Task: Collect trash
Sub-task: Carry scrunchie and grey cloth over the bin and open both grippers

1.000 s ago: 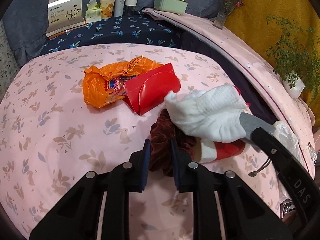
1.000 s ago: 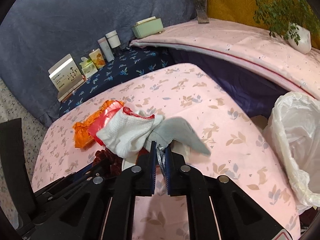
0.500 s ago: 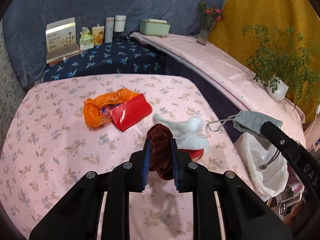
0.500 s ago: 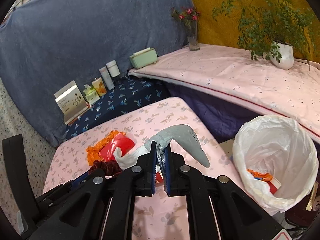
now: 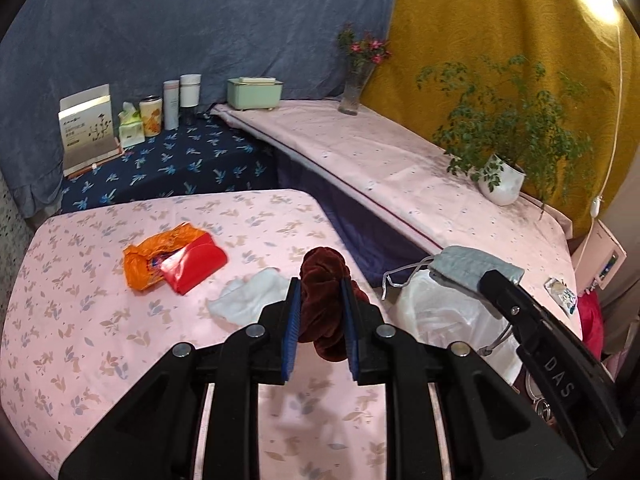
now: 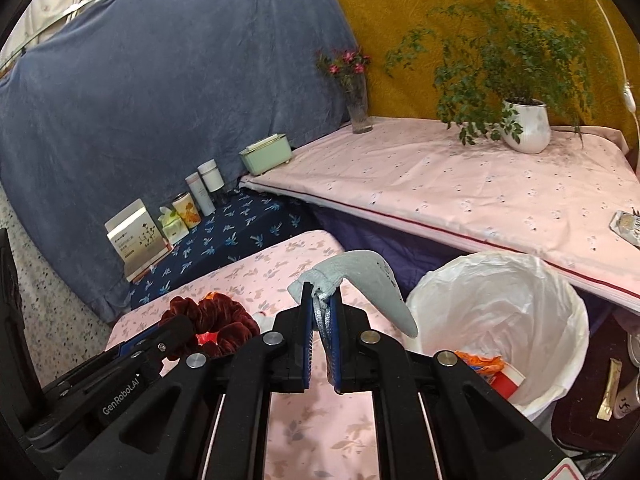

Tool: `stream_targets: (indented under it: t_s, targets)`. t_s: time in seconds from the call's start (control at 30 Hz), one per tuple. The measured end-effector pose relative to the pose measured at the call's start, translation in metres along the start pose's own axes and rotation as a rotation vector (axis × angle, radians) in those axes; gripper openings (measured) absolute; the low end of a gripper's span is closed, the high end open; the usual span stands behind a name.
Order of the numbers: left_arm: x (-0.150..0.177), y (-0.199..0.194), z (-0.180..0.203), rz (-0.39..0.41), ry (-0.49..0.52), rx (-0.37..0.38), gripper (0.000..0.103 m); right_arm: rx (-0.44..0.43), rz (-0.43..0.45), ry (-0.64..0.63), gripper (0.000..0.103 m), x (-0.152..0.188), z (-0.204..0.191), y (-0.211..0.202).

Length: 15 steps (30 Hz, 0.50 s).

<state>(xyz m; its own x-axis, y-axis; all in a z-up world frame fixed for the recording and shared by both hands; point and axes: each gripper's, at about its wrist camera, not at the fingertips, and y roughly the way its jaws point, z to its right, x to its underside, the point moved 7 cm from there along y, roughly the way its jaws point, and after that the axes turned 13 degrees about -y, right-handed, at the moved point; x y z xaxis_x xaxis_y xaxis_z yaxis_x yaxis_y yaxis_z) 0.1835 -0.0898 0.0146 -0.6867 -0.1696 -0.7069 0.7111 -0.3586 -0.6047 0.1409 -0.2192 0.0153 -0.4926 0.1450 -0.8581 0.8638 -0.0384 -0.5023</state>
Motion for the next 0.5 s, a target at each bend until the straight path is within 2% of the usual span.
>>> stream_targets:
  t_s: [0.5]
  targets:
    - [0.031, 0.026, 0.090, -0.055, 0.119, 0.073, 0.019, 0.094, 0.017, 0.091, 0.007, 0.009, 0.087, -0.028]
